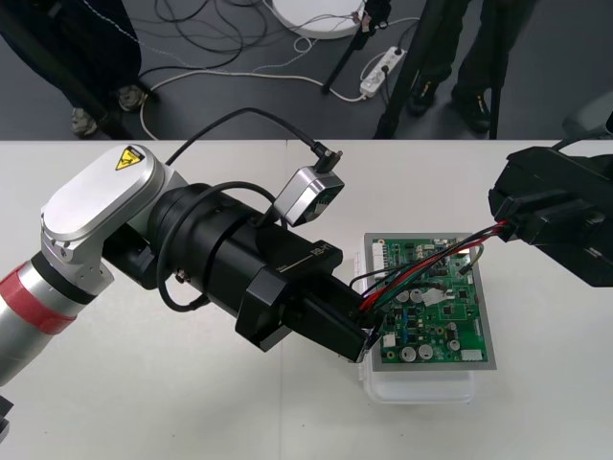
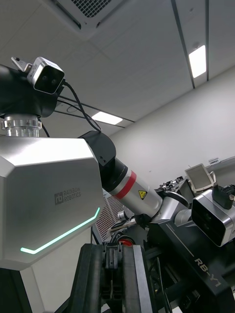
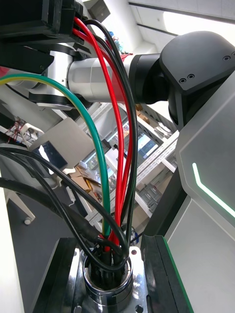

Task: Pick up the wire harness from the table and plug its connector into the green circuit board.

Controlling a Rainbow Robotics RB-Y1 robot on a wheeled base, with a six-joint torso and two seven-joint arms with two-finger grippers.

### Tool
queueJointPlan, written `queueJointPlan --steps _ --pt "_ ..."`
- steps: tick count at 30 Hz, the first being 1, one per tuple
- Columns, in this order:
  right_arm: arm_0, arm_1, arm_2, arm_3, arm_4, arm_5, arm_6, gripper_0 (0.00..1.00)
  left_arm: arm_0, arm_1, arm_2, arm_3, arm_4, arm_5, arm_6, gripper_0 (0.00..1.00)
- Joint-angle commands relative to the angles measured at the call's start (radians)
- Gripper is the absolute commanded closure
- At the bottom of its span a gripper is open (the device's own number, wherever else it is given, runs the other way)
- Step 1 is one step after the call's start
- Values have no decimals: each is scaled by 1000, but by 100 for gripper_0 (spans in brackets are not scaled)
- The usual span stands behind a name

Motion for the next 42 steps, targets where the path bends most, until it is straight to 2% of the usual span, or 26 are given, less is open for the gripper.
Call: queueJointPlan --steps 1,8,10,32,37,42 --pt "8 11 -30 -10 -22 -11 -42 100 -19 21 -13 -19 20 40 6 100" --pt "8 11 -32 -8 -24 -11 -42 100 -19 21 -12 -19 21 49 0 99" --pt "8 11 -33 -7 -24 -11 -41 100 -19 22 -13 -20 23 62 -3 0" --pt "8 6 -41 12 -31 -11 -49 100 -17 26 -6 -19 32 134 -28 0" --pt "27 -35 -41 16 -50 -11 -44 100 -17 30 17 -20 31 140 -42 0" --pt "85 -95 -46 -18 -94 -11 -46 100 -17 39 43 -20 31 141 -56 0"
